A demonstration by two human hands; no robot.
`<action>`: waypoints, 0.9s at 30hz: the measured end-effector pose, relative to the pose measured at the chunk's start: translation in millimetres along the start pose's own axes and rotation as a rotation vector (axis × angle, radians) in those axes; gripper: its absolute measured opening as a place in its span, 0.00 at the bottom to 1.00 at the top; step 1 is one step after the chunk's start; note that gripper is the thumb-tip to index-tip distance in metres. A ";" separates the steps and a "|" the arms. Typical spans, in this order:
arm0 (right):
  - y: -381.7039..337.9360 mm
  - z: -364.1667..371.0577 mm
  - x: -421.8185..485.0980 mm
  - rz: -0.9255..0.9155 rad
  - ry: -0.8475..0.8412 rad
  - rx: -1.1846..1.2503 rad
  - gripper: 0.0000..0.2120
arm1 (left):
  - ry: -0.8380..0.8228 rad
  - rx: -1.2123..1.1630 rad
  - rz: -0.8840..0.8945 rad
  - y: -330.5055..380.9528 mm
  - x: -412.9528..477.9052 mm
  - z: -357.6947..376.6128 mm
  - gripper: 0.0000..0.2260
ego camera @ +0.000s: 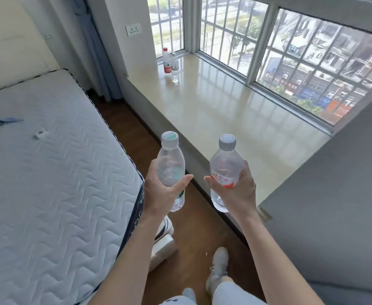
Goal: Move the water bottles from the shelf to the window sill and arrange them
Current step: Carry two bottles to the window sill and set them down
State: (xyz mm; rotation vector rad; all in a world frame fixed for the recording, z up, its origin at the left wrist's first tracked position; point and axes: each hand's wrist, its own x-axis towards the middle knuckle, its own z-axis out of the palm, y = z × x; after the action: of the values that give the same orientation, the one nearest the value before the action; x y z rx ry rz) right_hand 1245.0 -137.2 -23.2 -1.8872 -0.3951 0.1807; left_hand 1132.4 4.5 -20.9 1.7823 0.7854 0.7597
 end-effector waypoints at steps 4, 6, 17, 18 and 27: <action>-1.1 21.7 50.4 -0.020 -0.043 0.014 0.29 | 0.040 0.021 -0.018 -9.0 46.1 10.0 0.31; -1.7 33.7 80.0 -0.027 -0.070 0.028 0.29 | 0.064 0.034 -0.023 -11.1 72.0 16.8 0.30; -28.8 89.9 257.0 -0.099 -0.306 0.077 0.27 | 0.265 0.063 -0.072 -6.6 224.0 63.2 0.32; -30.9 95.1 269.9 -0.107 -0.324 0.088 0.27 | 0.279 0.065 -0.076 -5.5 234.8 65.1 0.31; -41.3 155.7 350.3 -0.139 -0.416 0.091 0.26 | 0.385 0.070 -0.122 -13.0 310.5 63.2 0.26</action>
State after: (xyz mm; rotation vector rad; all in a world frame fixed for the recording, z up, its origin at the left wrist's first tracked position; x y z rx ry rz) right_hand 1514.9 138.0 -15.0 -1.7208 -0.7850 0.4932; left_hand 1363.7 221.2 -9.3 1.6520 1.1757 1.0187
